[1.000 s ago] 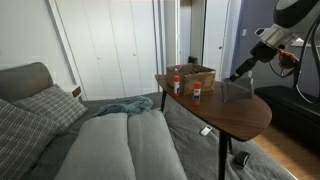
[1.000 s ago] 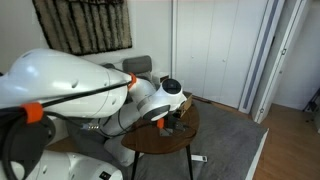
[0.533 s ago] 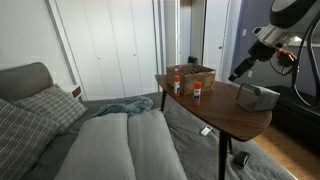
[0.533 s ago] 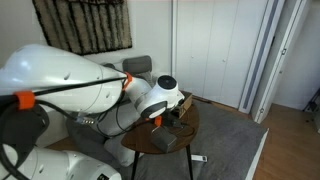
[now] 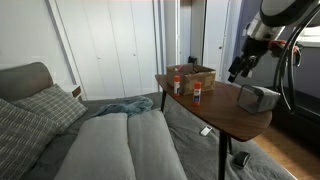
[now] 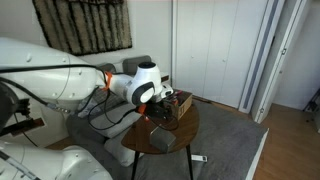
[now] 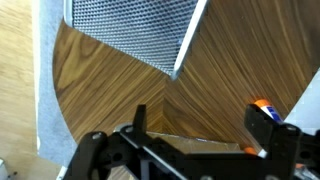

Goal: Remove the glue stick from the top of the basket and turn the basket upright then put both glue sticks in the basket

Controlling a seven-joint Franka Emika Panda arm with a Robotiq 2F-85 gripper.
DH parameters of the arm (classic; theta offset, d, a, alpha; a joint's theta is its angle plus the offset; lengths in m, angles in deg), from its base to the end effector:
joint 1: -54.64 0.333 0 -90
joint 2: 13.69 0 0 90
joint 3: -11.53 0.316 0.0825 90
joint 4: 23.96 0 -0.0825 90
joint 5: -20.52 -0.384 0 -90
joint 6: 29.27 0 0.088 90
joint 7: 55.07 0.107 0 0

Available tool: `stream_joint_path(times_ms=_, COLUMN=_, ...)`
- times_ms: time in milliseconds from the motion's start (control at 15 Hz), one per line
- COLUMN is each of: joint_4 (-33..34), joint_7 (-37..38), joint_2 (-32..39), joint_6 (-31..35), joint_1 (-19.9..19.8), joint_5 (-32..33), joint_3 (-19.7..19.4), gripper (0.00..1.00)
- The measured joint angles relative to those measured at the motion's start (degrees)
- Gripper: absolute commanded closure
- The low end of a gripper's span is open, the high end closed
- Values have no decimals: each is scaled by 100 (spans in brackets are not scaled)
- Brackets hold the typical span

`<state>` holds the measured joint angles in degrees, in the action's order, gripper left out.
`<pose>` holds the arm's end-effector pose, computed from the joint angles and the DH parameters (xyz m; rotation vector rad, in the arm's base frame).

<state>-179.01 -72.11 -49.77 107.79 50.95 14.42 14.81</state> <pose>0.3735 -0.0020 0.4484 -3.0826 -0.3377 -0.4999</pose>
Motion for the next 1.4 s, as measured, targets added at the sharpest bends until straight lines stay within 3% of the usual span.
stream_joint_path(times_ms=267, joint_4=353, joint_7=1374, joint_2=-422, joint_6=-1564, joint_1=-136, joint_5=1044, joint_3=434, gripper=0)
stream_joint_path(times_ms=533, joint_4=560, joint_7=1916, joint_2=-503, joint_6=-2634, joint_1=-102, joint_5=1419, joint_3=528, gripper=0)
stream_joint_path(times_ms=1200, joint_4=539, joint_7=2522, joint_2=183, joint_6=-2326, joint_1=-63, joint_5=1738, joint_3=492, gripper=1)
stream_joint_path(times_ms=1267, joint_4=535, joint_7=2585, joint_2=259, joint_6=-2236, joint_1=-64, joint_5=1768, joint_3=483, gripper=22)
stream_joint_path(times_ms=1400, joint_4=534, joint_7=2679, joint_2=412, joint_6=-2079, joint_1=-65, joint_5=1797, joint_3=474, gripper=30)
